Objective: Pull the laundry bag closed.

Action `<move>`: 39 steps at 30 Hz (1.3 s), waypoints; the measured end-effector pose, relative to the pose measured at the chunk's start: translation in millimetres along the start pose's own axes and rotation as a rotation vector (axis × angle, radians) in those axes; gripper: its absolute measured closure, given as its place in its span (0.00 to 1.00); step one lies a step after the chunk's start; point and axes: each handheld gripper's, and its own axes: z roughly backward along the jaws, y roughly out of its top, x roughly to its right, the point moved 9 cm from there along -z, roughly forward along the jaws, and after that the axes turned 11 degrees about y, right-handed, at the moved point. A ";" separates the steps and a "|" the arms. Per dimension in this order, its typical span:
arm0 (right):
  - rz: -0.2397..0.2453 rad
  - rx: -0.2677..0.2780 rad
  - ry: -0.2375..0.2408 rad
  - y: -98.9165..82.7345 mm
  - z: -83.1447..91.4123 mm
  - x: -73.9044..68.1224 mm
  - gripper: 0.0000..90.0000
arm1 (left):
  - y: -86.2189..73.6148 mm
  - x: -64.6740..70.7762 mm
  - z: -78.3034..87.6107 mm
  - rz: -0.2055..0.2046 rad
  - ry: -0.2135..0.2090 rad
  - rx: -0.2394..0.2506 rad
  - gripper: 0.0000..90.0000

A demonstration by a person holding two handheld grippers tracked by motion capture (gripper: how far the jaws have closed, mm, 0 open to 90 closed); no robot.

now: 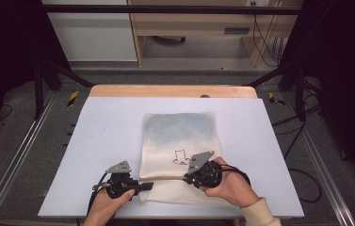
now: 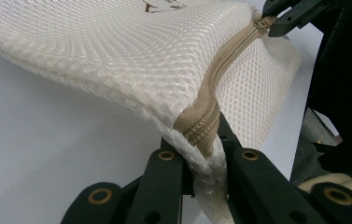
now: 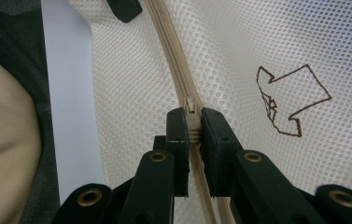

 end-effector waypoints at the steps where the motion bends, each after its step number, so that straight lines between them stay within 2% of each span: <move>1: 0.000 0.000 0.000 0.0 0.0 0.0 0.91 | -0.3 -0.2 -0.1 -0.003 0.002 -0.002 0.94; 39: -0.043 0.020 -0.027 -20.6 14.6 2.5 0.91 | 0.5 -0.8 0.6 0.006 0.000 0.006 0.94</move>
